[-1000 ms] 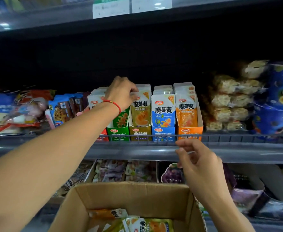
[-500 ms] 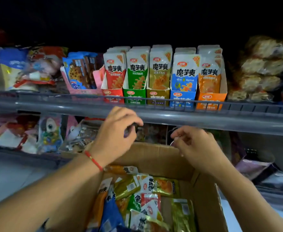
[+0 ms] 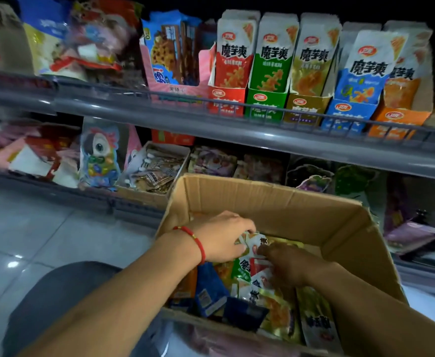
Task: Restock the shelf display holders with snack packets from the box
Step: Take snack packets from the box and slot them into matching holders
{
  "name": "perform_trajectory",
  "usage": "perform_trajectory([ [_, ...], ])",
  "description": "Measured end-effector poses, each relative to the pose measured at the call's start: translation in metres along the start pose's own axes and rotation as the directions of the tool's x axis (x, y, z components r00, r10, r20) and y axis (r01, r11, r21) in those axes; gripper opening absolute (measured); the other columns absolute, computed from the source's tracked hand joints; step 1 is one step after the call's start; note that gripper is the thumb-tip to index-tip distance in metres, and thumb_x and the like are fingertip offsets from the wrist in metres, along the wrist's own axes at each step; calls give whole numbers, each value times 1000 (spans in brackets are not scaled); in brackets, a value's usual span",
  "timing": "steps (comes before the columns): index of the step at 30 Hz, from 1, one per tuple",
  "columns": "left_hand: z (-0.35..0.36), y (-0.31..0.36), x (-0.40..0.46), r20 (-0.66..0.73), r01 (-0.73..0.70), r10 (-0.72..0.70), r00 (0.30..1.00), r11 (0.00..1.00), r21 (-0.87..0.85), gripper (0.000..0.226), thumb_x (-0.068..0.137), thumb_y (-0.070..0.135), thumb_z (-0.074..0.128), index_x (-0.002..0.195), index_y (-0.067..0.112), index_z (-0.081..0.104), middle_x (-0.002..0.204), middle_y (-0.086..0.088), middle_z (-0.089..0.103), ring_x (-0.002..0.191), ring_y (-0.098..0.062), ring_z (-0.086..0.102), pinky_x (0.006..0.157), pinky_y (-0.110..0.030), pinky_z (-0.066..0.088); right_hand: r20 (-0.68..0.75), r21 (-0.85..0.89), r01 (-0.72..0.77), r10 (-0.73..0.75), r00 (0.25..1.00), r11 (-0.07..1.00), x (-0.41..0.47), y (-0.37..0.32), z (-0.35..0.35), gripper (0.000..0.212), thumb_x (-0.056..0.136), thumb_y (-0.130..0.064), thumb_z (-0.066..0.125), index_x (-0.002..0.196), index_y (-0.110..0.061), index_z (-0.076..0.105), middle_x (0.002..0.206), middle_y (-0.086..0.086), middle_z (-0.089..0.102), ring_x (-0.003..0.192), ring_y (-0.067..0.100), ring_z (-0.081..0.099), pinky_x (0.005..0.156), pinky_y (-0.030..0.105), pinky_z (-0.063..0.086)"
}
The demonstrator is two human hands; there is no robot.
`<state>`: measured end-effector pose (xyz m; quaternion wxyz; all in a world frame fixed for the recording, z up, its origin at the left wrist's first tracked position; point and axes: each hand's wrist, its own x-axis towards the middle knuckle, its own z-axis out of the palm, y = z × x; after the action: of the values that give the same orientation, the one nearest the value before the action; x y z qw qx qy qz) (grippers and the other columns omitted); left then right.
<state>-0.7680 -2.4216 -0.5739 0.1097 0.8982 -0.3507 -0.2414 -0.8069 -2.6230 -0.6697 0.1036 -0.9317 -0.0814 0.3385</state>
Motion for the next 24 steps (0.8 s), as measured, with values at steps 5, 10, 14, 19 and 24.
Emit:
perform_trajectory([
  [5, -1, -3, -3, -31, 21, -20, 999, 999, 31, 35, 101, 30, 54, 136, 32, 53, 137, -1, 53, 131, -22, 47, 93, -38, 46, -41, -86, -49, 45, 998, 995, 7, -7, 7, 53, 91, -32, 74, 138, -21, 52, 141, 7, 56, 128, 26, 54, 101, 33, 45],
  [10, -8, -4, 2, -236, 80, -87, 968, 996, -40, 35, 101, 30, 54, 136, 29, 56, 140, 2, 56, 128, -18, 51, 96, -35, 46, -87, 42, -6, 10, 996, 999, 1, -10, -16, 26, 99, -31, 64, 120, -17, 65, 120, 6, 64, 113, 25, 61, 81, 26, 41],
  [14, -10, -1, 10, -272, 85, -174, 947, 947, -310, 50, 95, 32, 66, 143, 27, 52, 143, 4, 57, 127, -15, 55, 103, -33, 48, -332, 125, 60, -15, 943, 990, -30, -4, -62, 13, 102, -28, 60, 102, -15, 64, 96, -2, 65, 89, 16, 61, 71, 28, 44],
  [19, -3, 14, 20, -32, 128, -169, 985, 846, -518, 57, 92, 30, 72, 144, 21, 52, 143, 4, 60, 128, -11, 56, 112, -36, 44, -445, 429, 281, -70, 893, 858, -75, 10, -91, 8, 101, -16, 63, 105, -20, 68, 93, -4, 74, 86, 13, 70, 78, 33, 57],
  [24, 0, 27, 19, -94, 60, -207, 974, 634, -771, 30, 85, 2, 77, 111, 18, 72, 101, 4, 78, 95, -13, 74, 94, -40, 58, -576, 614, 315, 138, 806, 723, -79, 21, -88, 11, 91, -25, 76, 99, -20, 70, 86, -1, 78, 73, 12, 74, 61, 33, 58],
])
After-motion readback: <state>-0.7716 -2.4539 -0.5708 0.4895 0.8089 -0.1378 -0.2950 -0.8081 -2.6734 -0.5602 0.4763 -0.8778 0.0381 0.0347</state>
